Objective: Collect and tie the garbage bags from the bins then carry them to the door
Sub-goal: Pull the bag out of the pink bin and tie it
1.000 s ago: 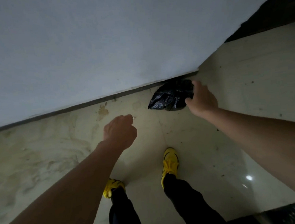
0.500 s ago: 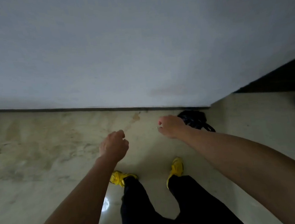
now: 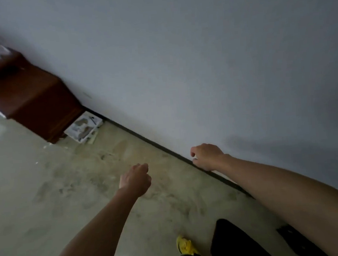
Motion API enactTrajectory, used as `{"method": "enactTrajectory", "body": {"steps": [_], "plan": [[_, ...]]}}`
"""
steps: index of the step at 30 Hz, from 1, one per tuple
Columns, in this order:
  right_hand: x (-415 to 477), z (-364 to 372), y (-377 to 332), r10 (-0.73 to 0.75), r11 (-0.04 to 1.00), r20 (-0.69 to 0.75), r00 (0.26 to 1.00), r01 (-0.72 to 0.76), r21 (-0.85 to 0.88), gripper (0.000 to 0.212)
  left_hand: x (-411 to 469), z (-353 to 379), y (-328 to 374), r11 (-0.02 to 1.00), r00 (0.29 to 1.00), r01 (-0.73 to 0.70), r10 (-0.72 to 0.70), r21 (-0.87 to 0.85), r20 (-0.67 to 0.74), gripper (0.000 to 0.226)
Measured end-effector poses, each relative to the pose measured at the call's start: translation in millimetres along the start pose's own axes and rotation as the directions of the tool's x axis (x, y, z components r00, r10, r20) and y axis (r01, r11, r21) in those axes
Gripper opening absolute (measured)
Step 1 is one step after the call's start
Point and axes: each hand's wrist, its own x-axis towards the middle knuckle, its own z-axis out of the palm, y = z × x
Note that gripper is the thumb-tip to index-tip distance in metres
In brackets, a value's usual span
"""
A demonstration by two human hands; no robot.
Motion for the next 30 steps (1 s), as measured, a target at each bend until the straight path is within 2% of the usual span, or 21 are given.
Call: {"method": "enactTrajectory", "body": {"steps": [5,10,14,17,20,26,30], "plan": [[68.7,-48.0,-85.7,-0.176,0.968,0.033,0.984,0.179,-0.175,0.030,10.1,-38.1,-93.7,0.987,0.986,0.150,-0.153,-0.058,-0.058,0.023],[172.8,-83.8,-197.7,-0.351,0.869,0.114,0.929,0.369,-0.331,0.030,18.6,-69.9,-213.5,0.920,0.921,0.367,-0.380,-0.138,-0.084,0.022],[250.8,-103.0,-317.3,-0.512,0.727,0.179,0.840,0.535,-0.430,0.032,9.3,-86.7,-306.1,0.767,0.781,0.589,-0.621,-0.255,-0.063,0.022],[291.3,-111.1,-417.9,-0.614,0.597,0.245,0.751,0.644,-0.478,0.031,-12.6,-96.2,-364.0,0.654,0.664,0.698,-0.743,-0.292,-0.077,0.024],[307.7,-98.2,-521.0,-0.688,0.462,0.324,0.649,0.737,-0.494,0.028,-50.4,-89.0,-411.4,0.511,0.536,0.795,-0.844,-0.327,-0.017,0.026],[304.3,-23.8,-715.0,-0.759,0.173,0.509,0.405,0.880,-0.442,0.033,-129.6,-52.6,-513.5,0.214,0.286,0.901,-0.947,-0.377,0.144,0.028],[288.9,20.9,-832.8,-0.775,0.081,0.542,0.325,0.901,-0.425,0.036,-174.0,-37.0,-598.5,0.111,0.199,0.918,-0.959,-0.380,0.202,0.028]]}}
